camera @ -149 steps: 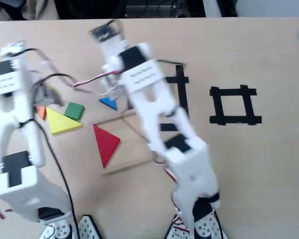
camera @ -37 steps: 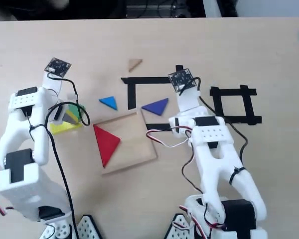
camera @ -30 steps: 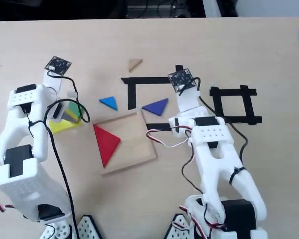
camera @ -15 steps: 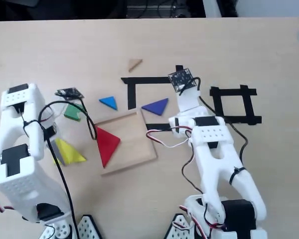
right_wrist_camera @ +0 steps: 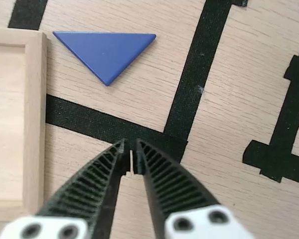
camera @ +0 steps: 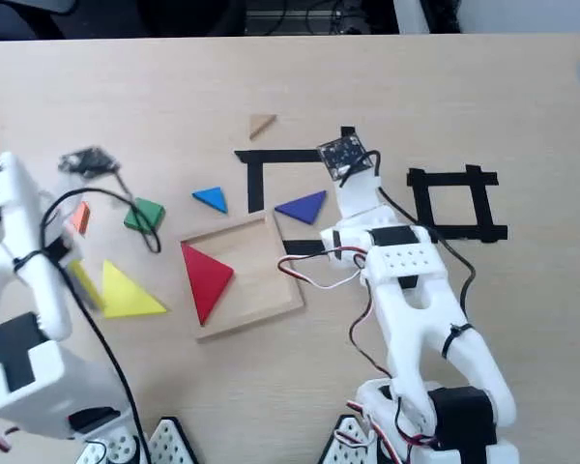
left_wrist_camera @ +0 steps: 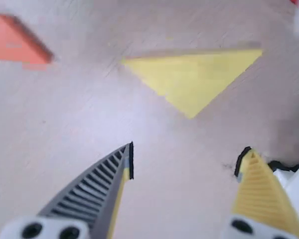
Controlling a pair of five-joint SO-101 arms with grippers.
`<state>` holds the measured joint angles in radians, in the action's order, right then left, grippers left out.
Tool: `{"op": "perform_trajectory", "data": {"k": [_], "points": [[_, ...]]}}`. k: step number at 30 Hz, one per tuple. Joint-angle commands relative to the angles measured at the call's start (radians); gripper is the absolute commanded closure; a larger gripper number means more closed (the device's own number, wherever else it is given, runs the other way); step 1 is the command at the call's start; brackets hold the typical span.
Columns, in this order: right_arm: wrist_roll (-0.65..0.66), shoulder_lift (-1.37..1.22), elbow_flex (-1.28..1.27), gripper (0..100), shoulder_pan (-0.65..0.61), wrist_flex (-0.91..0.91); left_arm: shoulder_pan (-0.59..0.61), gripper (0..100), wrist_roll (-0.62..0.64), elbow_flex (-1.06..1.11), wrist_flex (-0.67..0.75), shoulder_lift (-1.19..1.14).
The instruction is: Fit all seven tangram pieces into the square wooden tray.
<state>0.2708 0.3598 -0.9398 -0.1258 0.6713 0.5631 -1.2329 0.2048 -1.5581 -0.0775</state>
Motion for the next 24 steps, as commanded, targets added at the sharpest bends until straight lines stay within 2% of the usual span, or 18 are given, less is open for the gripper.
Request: {"op": "perform_trajectory", "data": {"k": [1, 5, 9, 15, 20, 24], "points": [[0.009, -0.004, 0.028, 98.8, -0.014, -0.021, 0.127, 66, -0.072, 0.114, 0.089, 0.041], [0.009, -0.096, 0.094, 98.8, -0.014, -0.015, 0.186, 66, -0.003, 0.222, 0.307, 0.020], [0.009, -0.269, 0.226, 98.8, -0.034, 0.051, 0.145, 66, 0.075, 0.292, 0.431, -0.020], [0.011, -0.430, 0.343, 98.8, -0.086, 0.109, 0.013, 66, 0.138, 0.305, 0.448, -0.061], [0.012, -0.437, 0.357, 98.8, -0.084, 0.130, -0.021, 66, 0.135, 0.277, 0.433, -0.054], [0.035, -0.437, 0.354, 98.8, -0.084, 0.132, -0.128, 66, 0.133, 0.226, 0.359, -0.063]]}}
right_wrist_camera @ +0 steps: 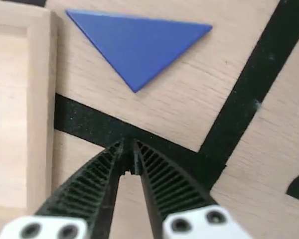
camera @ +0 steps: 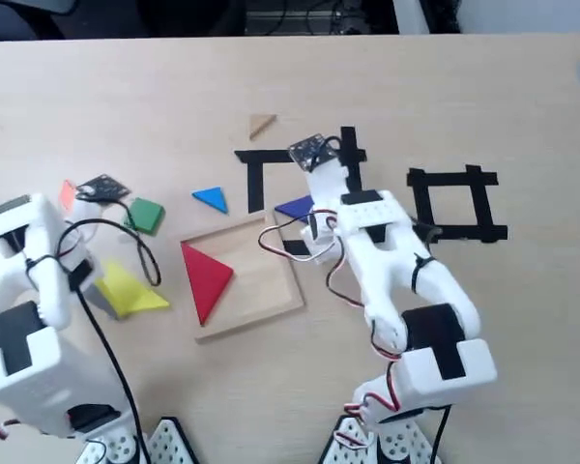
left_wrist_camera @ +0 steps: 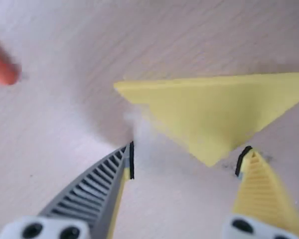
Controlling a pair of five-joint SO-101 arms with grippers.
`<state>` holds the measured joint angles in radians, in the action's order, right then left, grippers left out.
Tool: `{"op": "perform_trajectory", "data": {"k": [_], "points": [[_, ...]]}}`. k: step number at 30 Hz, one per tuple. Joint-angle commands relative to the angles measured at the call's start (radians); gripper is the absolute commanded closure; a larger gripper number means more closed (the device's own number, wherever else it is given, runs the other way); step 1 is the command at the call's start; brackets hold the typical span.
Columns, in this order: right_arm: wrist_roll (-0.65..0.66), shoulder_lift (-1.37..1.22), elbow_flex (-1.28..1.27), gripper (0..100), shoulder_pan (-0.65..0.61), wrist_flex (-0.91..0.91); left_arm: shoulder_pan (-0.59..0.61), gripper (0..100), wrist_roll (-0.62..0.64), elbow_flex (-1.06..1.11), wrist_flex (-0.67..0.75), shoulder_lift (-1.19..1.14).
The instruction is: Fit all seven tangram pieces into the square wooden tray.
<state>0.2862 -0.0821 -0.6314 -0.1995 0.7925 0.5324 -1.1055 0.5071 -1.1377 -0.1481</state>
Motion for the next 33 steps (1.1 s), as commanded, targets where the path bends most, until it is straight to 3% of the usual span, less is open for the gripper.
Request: {"op": "perform_trajectory", "data": {"k": [1, 11, 24, 29, 33], "points": [[0.021, 0.005, 0.047, 98.8, -0.012, 0.021, -0.124, 66, 0.011, -0.087, -0.064, 0.006], [0.021, 0.001, 0.045, 98.8, -0.083, 0.046, -0.302, 66, 0.015, -0.140, -0.072, 0.011], [0.023, -0.001, 0.048, 98.8, -0.084, 0.044, 0.010, 67, 0.049, -0.197, -0.074, 0.008], [0.023, -0.001, 0.047, 98.8, -0.083, 0.044, -0.002, 96, 0.080, -0.125, -0.071, 0.018], [0.023, 0.001, 0.045, 98.8, -0.083, 0.044, 0.021, 95, 0.216, -0.110, -0.064, 0.006]]}}
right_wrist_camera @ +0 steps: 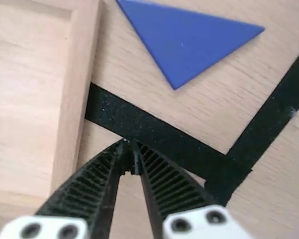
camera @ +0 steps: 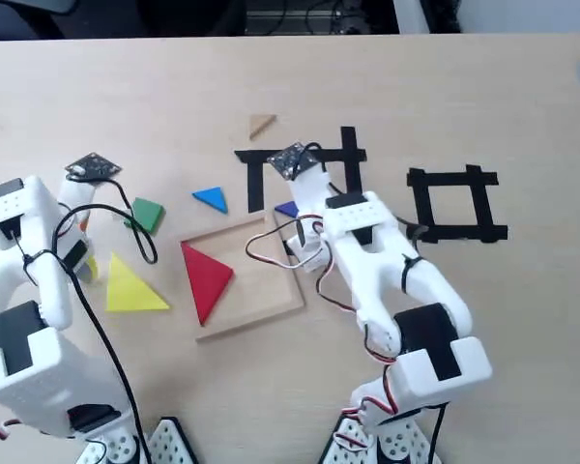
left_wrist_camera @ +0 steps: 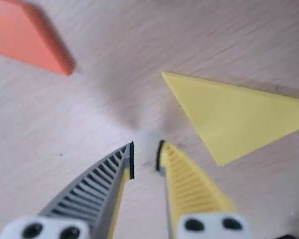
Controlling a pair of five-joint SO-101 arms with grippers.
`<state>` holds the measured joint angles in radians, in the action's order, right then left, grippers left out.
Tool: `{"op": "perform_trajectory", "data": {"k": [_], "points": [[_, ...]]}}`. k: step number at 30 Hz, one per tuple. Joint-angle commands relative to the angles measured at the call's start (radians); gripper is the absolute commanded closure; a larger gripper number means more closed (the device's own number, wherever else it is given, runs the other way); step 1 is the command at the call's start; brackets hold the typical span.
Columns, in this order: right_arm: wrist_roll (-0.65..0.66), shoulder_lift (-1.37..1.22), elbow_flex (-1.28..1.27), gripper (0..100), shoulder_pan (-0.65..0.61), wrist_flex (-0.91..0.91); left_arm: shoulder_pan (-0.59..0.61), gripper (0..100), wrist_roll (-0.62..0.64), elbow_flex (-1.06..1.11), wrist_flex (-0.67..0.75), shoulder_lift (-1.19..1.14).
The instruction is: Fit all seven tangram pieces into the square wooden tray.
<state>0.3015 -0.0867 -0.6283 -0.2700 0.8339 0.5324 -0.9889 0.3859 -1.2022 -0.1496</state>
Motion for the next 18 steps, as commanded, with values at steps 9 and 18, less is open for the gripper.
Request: {"op": "perform_trajectory", "data": {"k": [9, 18], "points": [[0.008, 0.004, 0.042, 98.8, -0.011, 0.023, 0.002, 97, 0.104, 0.028, 0.213, -0.008], [0.008, 0.004, 0.042, 98.8, -0.011, 0.023, -0.056, 97, 0.084, -0.147, 0.104, -0.233]]}}
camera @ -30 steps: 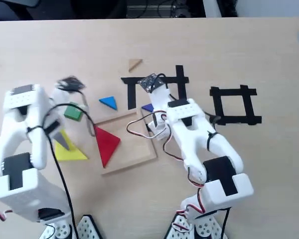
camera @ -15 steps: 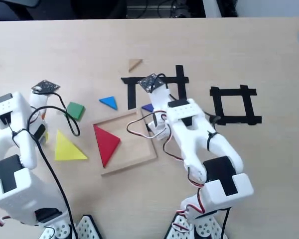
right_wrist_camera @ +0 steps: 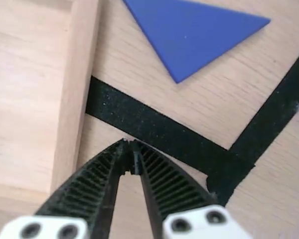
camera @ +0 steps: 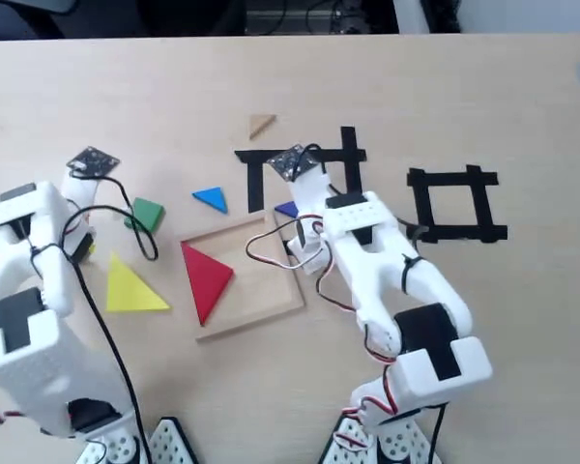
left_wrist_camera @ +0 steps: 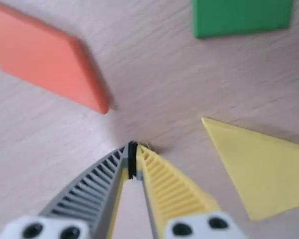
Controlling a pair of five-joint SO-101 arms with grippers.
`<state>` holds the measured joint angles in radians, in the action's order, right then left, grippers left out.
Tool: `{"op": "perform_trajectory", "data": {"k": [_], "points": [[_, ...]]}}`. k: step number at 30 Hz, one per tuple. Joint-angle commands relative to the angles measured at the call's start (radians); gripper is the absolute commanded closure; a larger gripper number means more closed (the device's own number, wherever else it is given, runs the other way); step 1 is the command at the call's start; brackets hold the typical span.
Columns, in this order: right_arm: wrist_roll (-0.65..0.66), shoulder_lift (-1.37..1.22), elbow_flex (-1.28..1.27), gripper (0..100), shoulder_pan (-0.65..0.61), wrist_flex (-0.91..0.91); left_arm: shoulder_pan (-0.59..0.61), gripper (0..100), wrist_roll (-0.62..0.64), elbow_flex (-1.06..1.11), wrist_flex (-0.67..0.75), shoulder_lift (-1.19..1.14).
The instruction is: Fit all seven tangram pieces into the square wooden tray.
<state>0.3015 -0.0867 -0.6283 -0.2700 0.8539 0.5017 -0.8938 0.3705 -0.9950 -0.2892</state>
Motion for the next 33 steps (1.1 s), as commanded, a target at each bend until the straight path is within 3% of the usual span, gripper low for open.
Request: {"op": "perform_trajectory", "data": {"k": [1, 8, 18, 23, 29, 33], "points": [[0.008, 0.004, 0.042, 98.8, -0.012, 0.003, -0.039, 97, -0.032, -0.177, -0.143, -0.118], [0.008, 0.004, 0.042, 98.8, -0.012, 0.003, -0.159, 97, -0.196, -0.440, -0.431, -0.318], [0.008, 0.004, 0.042, 98.8, -0.012, 0.003, -0.231, 97, -0.206, -0.696, -0.683, -0.420], [0.008, 0.004, 0.042, 98.8, -0.011, 0.005, -0.309, 97, -0.196, -0.673, -0.697, -0.410], [0.008, 0.005, 0.041, 98.8, -0.011, 0.005, -0.196, 97, -0.087, -0.829, -0.704, -0.301], [0.008, 0.007, 0.041, 98.8, -0.011, 0.005, -0.111, 97, -0.137, -0.814, -0.767, -0.235]]}}
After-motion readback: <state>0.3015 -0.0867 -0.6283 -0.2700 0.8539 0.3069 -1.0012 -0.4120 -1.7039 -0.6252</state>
